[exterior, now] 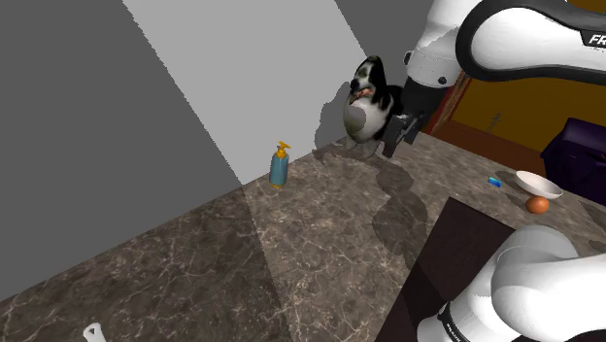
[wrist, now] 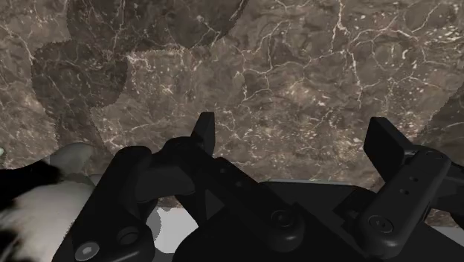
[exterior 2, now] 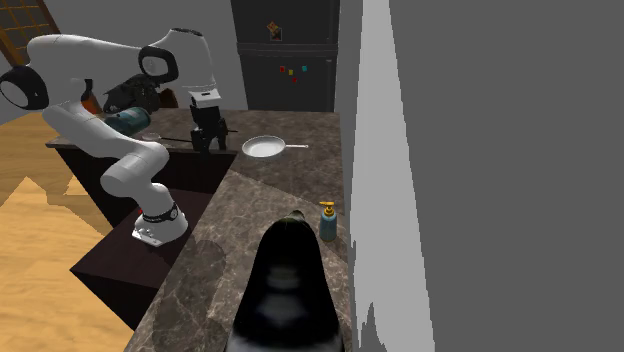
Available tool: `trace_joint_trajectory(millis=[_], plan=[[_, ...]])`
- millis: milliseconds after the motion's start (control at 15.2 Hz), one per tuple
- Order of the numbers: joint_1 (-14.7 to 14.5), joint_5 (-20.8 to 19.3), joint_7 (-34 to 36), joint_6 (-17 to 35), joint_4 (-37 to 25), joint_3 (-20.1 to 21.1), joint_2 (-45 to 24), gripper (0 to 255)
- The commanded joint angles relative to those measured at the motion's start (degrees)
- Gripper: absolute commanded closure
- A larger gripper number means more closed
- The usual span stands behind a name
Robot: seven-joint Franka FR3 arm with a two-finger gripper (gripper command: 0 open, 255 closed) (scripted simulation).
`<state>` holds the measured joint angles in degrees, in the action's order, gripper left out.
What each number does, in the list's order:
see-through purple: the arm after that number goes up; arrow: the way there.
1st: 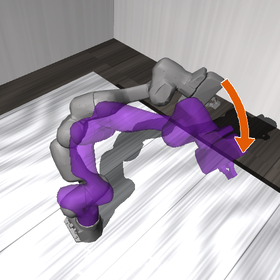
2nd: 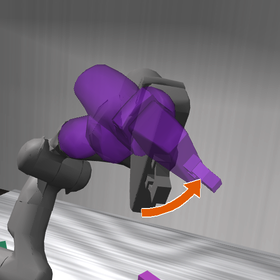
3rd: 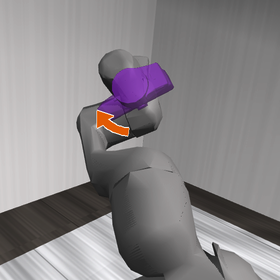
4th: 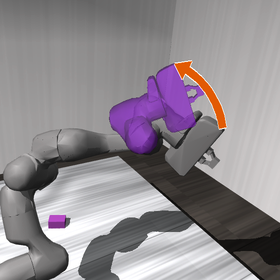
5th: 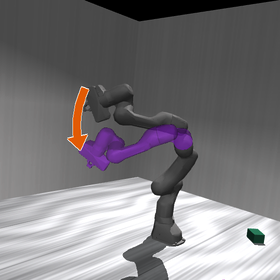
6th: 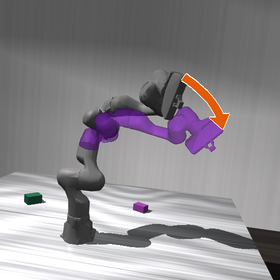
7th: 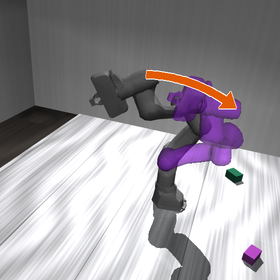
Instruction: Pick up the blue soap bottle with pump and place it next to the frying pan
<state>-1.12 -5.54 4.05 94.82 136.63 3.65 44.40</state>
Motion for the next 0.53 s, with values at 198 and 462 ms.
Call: trace_joint_trajectory(millis=[198,462], plan=[[0.23,0.51,0.22,4.78,-1.65,-0.52,-6.18,0],[0.44,1.32,0.30,10.37,-4.93,-1.14,-14.72,0]])
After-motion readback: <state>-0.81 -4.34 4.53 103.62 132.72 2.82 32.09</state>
